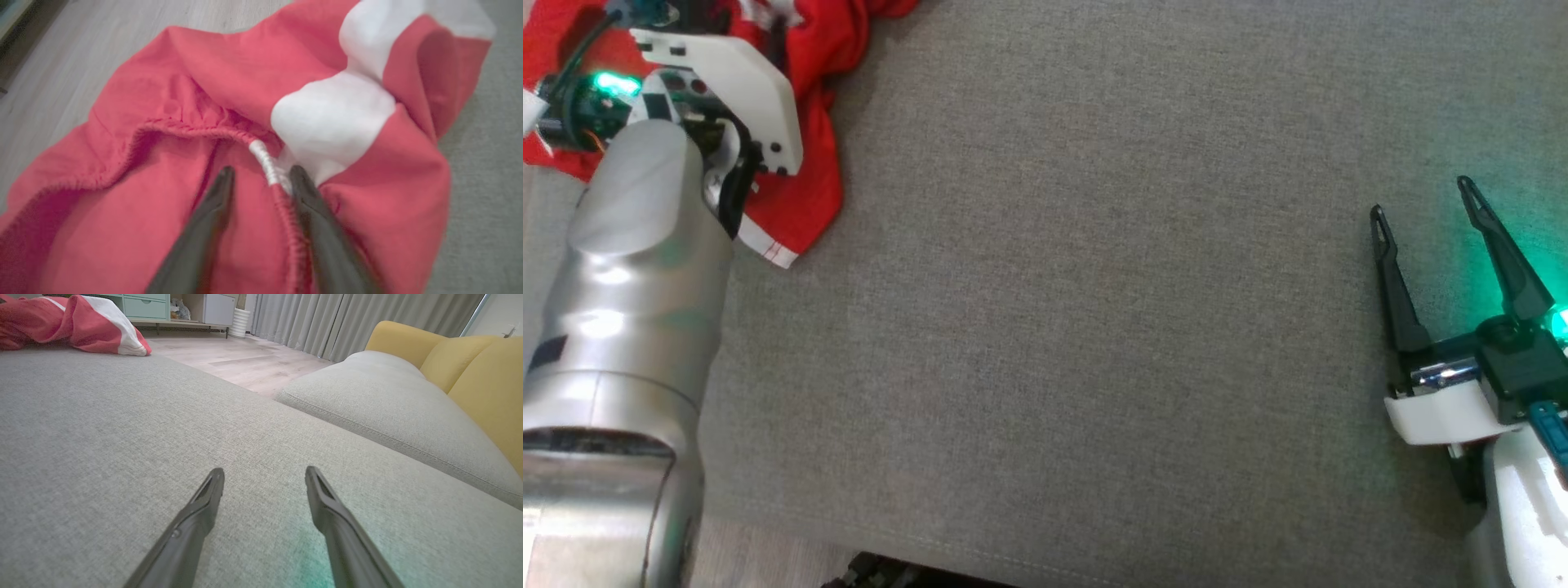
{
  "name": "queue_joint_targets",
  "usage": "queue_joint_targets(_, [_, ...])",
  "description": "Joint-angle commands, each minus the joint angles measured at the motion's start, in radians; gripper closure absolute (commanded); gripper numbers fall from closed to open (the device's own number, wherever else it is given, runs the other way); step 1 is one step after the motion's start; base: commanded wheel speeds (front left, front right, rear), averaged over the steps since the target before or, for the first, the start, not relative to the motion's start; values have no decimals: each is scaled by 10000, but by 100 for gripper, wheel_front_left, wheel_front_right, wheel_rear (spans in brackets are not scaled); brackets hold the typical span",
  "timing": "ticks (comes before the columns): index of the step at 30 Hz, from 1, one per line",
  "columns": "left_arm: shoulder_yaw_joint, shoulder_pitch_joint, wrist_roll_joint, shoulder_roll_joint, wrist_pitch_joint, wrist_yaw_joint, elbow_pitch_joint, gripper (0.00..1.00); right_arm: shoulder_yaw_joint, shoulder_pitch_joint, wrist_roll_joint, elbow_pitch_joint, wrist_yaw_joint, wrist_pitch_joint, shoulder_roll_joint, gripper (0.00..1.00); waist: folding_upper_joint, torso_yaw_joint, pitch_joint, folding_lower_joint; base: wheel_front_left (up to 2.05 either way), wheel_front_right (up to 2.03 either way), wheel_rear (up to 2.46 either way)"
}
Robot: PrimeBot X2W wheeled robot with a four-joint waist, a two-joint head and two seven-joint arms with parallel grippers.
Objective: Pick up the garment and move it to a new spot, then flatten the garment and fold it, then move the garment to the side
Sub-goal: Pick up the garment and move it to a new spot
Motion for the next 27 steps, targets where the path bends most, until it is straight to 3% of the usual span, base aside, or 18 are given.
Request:
queue_joint_targets(1, [136, -467, -1, 648, -213, -29, -182, 100, 117, 171, 10, 115, -7, -3, -57, 0, 0, -4, 40, 0, 0, 0, 0])
queue_joint_targets(6, [13, -994, 159, 884, -1383, 104, -143, 100, 285, 57, 52, 269, -7, -3, 74, 0, 0, -43, -158, 0, 0, 0, 0])
queue_joint_targets(13, [-494, -2092, 487, 1264, -2303, 35, -787, 100, 786, -196, 349, 715, -7, -3, 705, 0, 0, -763, -1639, 0, 0, 0, 0])
queue_joint_targets(20, [-1741, -2644, 142, 938, -1991, -53, -2155, 100, 1063, -104, 716, 944, -7, -3, 1132, 0, 0, -2133, -3121, 0, 0, 0, 0])
queue_joint_targets(27, [-3397, -2461, -1957, 700, -1097, -57, -3972, 100, 1384, 114, 1658, 880, -7, -3, 1170, 0, 0, -3783, -3859, 0, 0, 0, 0])
